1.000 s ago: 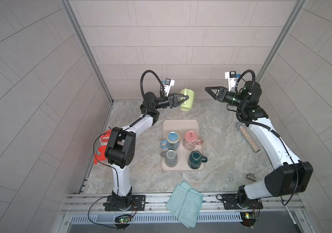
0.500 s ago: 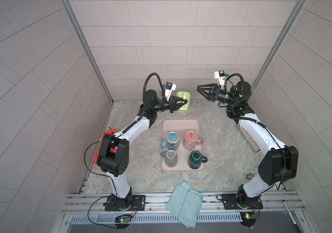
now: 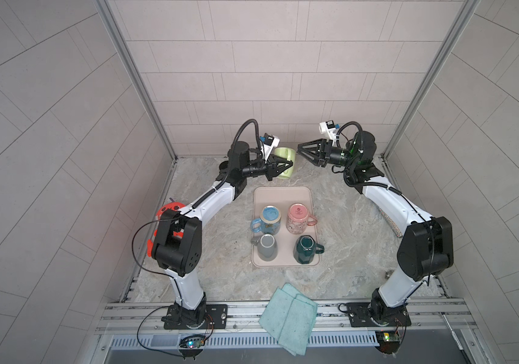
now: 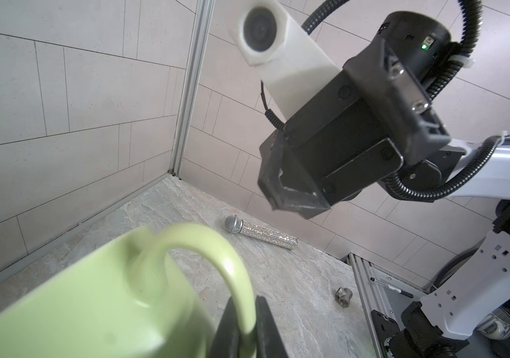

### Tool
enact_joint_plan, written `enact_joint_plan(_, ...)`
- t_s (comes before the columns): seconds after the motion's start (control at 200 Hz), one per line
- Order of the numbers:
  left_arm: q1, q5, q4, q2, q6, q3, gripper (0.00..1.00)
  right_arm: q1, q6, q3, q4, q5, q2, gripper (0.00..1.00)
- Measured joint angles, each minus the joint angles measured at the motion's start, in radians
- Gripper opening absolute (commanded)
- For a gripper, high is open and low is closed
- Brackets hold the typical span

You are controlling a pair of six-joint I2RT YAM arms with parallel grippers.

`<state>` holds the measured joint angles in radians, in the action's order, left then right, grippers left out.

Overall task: Turn the mug right side up
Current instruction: Place the mug at the top-right of the table.

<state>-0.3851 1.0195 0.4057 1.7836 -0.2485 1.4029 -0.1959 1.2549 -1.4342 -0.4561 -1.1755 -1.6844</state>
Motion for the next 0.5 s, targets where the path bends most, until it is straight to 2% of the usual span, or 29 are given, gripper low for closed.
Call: enact_joint_plan(0.5,-0.012,0.008,0.010,-0.012,0.012,0.001,0.00,-0.018,-0.013,-0.001,0.047,-0.006,-0.053,0.47)
